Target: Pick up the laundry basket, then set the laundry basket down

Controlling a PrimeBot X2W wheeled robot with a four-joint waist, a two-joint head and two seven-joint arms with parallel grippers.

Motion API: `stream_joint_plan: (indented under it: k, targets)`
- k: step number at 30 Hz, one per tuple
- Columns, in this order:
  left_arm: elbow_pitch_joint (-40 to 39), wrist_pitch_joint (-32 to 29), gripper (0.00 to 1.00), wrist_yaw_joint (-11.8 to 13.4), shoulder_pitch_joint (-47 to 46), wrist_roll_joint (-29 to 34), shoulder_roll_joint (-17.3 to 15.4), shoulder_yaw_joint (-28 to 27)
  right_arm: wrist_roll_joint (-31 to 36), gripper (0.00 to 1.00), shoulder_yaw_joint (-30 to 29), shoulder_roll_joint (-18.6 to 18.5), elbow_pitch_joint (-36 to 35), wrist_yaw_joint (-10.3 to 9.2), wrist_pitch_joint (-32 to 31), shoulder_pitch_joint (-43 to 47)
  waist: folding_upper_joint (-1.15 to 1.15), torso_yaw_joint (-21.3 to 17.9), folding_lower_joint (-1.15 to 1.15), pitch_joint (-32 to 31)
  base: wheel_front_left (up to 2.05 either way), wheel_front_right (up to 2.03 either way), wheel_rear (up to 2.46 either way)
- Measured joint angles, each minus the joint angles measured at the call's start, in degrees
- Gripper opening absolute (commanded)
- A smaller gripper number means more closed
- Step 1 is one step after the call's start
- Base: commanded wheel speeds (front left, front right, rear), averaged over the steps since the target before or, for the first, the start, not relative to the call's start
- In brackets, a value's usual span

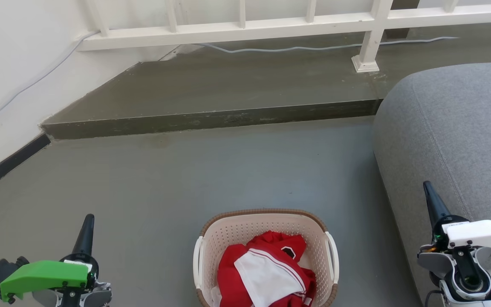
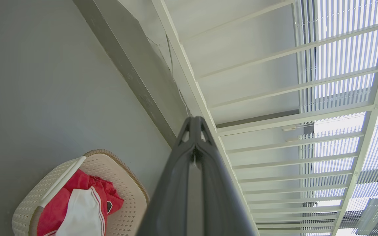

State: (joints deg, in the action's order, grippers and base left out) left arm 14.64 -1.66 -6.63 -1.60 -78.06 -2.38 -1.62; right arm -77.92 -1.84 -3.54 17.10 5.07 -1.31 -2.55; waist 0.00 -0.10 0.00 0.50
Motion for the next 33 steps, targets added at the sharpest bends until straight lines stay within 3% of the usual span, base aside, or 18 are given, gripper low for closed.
stream_joint_plan:
  k: [21, 33]
  targets:
    - [1.19, -3.93, 0.00, -0.25, -1.17, -14.16, -0.01, -2.11, -14.46, 0.00, -4.59, 0.33, -0.67, 1.54, -3.86, -0.57, 0.00, 0.10, 0.00, -0.35, 0.00, 0.00, 0.00]
    - [1.21, -3.93, 0.00, -0.25, -1.98, -14.18, -0.01, -2.15, -14.46, 0.00, -4.72, 0.35, -0.70, 1.65, -3.86, -0.58, 0.00, 0.09, 0.00, -0.34, 0.00, 0.00, 0.00]
